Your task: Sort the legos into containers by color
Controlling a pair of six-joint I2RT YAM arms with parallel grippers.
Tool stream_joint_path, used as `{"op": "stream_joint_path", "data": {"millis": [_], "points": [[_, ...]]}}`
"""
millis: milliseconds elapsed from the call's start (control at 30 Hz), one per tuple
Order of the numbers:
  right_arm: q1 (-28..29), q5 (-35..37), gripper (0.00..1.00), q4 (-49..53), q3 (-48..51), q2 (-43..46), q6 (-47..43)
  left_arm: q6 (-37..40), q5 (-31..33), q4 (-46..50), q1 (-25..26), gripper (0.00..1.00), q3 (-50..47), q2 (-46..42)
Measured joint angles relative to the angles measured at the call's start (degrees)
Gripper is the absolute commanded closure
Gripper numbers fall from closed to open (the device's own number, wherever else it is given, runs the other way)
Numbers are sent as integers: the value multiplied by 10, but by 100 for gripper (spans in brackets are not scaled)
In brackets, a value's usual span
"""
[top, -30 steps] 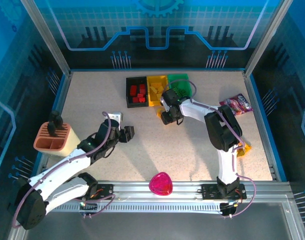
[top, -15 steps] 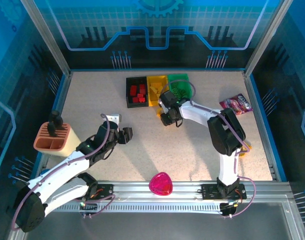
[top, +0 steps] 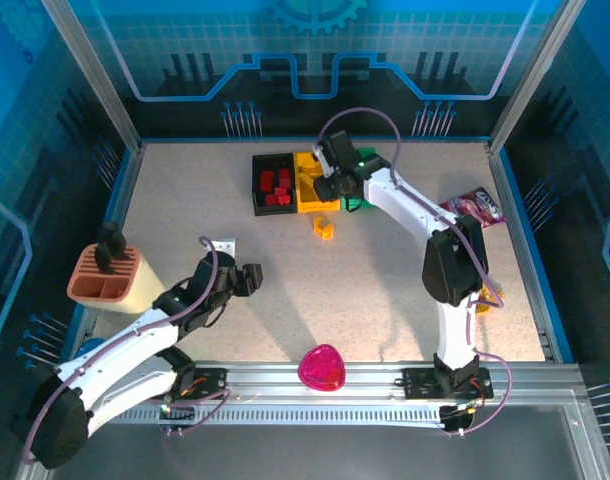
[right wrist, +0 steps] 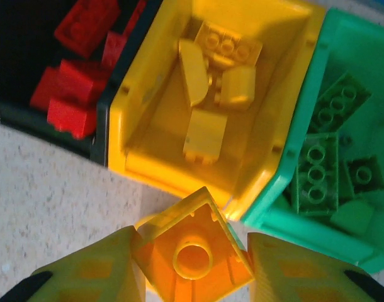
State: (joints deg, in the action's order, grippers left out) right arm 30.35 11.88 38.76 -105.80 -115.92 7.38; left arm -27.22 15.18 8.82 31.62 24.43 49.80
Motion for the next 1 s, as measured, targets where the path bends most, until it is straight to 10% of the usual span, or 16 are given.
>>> {"op": "stream_joint_path", "data": {"millis": [467,567,667,1000], "points": [[-19,-57,59,84,-226,-166,8,-14,-5,6,0,38,-2,-19],[-22,-82,43,88,-251,-185,17,-14,-5,8,0,38,-2,-20],[-23,-106,25,88,-256,-191,23,-14,-5,10,0,39,-2,-20],[-29,-139,27,55,-128,-139,35,-14,-5,13,0,39,-2,-25]]}}
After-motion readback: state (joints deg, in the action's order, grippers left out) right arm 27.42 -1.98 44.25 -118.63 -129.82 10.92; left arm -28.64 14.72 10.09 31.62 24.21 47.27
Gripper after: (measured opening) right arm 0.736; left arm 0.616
